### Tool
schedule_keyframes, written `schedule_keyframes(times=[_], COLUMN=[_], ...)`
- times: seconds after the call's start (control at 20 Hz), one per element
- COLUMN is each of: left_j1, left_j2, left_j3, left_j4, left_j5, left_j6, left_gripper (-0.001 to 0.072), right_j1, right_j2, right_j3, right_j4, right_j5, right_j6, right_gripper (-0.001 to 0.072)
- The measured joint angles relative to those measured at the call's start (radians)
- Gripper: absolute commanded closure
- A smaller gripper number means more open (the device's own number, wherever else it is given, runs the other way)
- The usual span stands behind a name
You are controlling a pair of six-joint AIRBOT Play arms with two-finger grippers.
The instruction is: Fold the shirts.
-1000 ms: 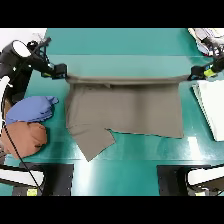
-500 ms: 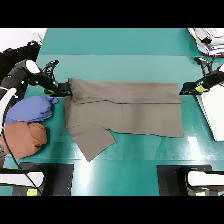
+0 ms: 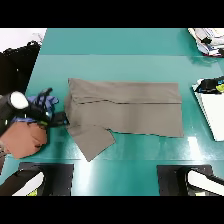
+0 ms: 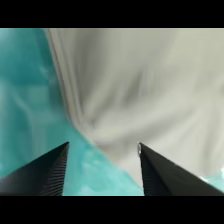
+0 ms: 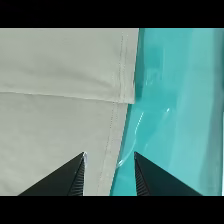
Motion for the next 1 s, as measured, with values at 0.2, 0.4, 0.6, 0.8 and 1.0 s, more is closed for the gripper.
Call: schedule_keyframes(times=[0.2,0.4,0.6,0.8,1.0], left_j1=[-0.001,0.000,-0.001,0.000,0.000], left_j2=[0.114,0.146,0.155,0.158,0.158], left_j3=[-0.199,-0.305,-0.349,-0.360,-0.364], left_j4=[-0.109,-0.223,-0.318,-0.355,-0.368], left_j5=[0.025,0.131,0.216,0.226,0.199], left_j6=[-0.019,-0.016,0.021,0.066,0.102], left_gripper=[0.0205,0.0206,0.0684,0.0682,0.0682], right_j1=[0.006,0.010,0.011,-0.020,-0.120], right_j2=[0.028,0.037,0.039,0.053,0.132], right_j3=[-0.001,-0.001,-0.001,-0.033,-0.223], right_j4=[0.000,0.001,0.003,0.049,0.063], right_j5=[0.005,0.007,0.022,0.047,0.050], right_j6=[0.000,0.000,0.000,0.000,0.000], right_gripper=[0.0356,0.0356,0.0357,0.0357,0.0256])
